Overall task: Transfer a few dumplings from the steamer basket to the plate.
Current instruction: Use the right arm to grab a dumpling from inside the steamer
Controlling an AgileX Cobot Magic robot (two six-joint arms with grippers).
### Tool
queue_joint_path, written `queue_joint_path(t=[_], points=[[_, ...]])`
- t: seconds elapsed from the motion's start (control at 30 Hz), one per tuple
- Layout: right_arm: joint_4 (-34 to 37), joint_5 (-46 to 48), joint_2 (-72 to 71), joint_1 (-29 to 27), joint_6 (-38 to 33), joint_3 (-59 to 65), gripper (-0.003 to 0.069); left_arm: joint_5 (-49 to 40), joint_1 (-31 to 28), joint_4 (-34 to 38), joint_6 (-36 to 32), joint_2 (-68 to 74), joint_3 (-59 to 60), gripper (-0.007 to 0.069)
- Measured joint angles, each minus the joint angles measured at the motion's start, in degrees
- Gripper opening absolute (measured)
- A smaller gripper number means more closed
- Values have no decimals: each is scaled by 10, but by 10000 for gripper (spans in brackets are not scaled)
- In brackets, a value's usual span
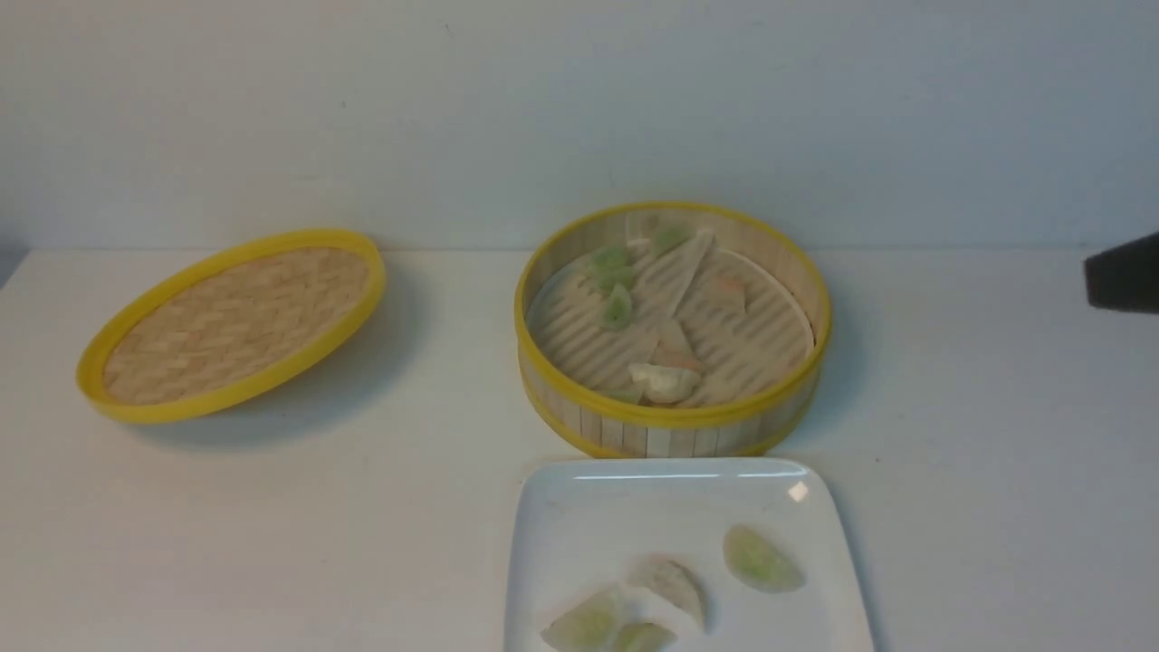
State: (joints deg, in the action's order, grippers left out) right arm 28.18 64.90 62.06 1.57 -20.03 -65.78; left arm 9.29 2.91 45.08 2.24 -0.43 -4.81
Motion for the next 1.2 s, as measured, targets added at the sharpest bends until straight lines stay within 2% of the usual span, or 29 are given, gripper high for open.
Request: queue_joint_path(t=[0.1, 0.13, 0.17, 0.2, 0.33, 0.47, 0.53, 0.67, 0.93, 1.03, 1.2], points=[[-3, 19, 50, 4, -4, -43, -13, -108, 0, -49, -22, 48, -99, -6], [-3, 19, 56, 5, -4, -48, -13, -118, 0, -51, -22, 54, -113, -6], [-6, 20, 77, 15, -4, -65, -13, -205, 0, -73, -35, 109, -173, -6], [-8, 20, 89, 22, -4, -75, -13, -241, 0, -82, -42, 142, -196, -6], [-30, 21, 149, 67, -1, -119, -13, -492, 0, -113, -112, 320, -345, -6], [-70, 21, 198, 98, 30, -154, -13, -650, 0, -141, -189, 475, -451, -6], [-95, 22, 220, 109, 40, -169, -12, -682, 0, -146, -199, 530, -483, -6], [-131, 22, 271, 125, 59, -201, -10, -687, 19, -170, -204, 605, -521, -6], [-155, 22, 385, 142, 69, -289, 18, -674, 117, -240, -154, 731, -606, -6], [-159, 20, 440, 147, 70, -333, 64, -703, 159, -275, -140, 805, -676, -6], [-172, -3, 502, 150, 70, -380, 136, -720, 186, -287, -138, 857, -727, -6]])
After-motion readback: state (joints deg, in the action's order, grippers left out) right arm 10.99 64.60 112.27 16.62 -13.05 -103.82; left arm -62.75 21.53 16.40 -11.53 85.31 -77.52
